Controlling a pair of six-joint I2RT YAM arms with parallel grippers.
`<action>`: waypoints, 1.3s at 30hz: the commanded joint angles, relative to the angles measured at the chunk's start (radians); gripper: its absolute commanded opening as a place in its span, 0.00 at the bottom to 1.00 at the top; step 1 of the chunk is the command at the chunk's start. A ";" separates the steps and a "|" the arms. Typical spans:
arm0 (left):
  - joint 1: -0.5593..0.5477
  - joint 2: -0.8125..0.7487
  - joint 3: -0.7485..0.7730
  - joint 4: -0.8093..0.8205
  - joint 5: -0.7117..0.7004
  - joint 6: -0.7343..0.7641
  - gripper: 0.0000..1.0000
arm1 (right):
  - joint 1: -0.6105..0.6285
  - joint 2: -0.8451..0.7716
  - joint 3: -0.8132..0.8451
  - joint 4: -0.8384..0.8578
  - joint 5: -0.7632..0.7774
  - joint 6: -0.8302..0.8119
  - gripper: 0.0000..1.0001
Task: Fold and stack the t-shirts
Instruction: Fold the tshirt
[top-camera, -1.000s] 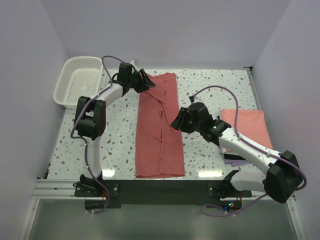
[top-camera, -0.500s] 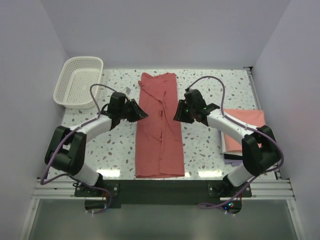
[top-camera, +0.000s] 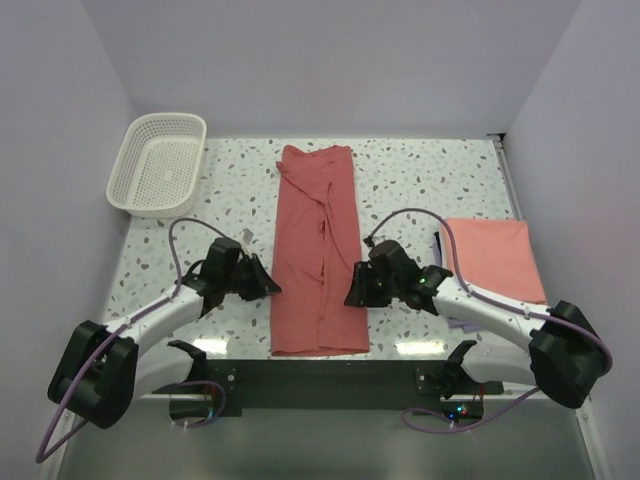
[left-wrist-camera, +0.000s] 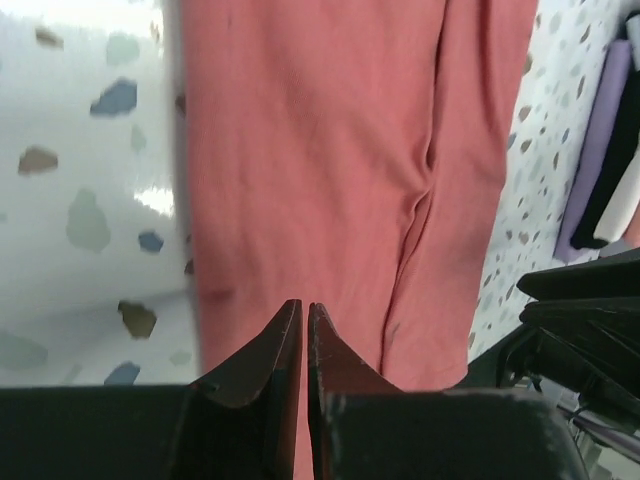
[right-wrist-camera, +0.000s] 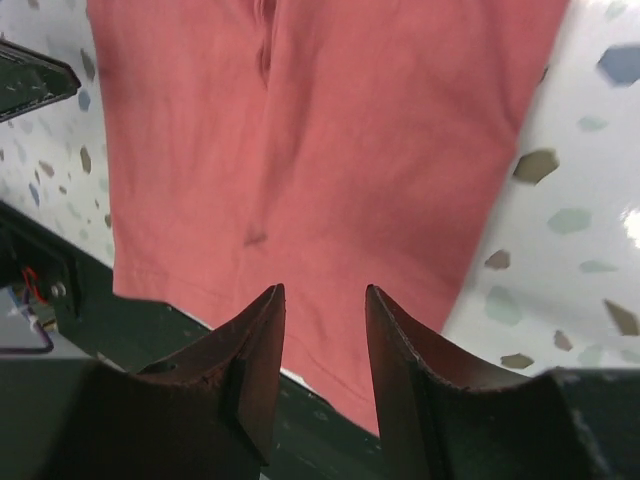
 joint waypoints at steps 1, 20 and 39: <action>-0.028 -0.102 -0.037 -0.094 0.035 0.032 0.10 | 0.042 -0.082 -0.093 0.021 -0.030 0.087 0.41; -0.166 -0.292 -0.031 -0.419 -0.040 -0.051 0.39 | 0.069 -0.302 -0.228 -0.176 -0.093 0.123 0.42; -0.352 -0.239 -0.030 -0.516 -0.132 -0.123 0.45 | 0.078 -0.244 -0.317 -0.067 -0.155 0.155 0.42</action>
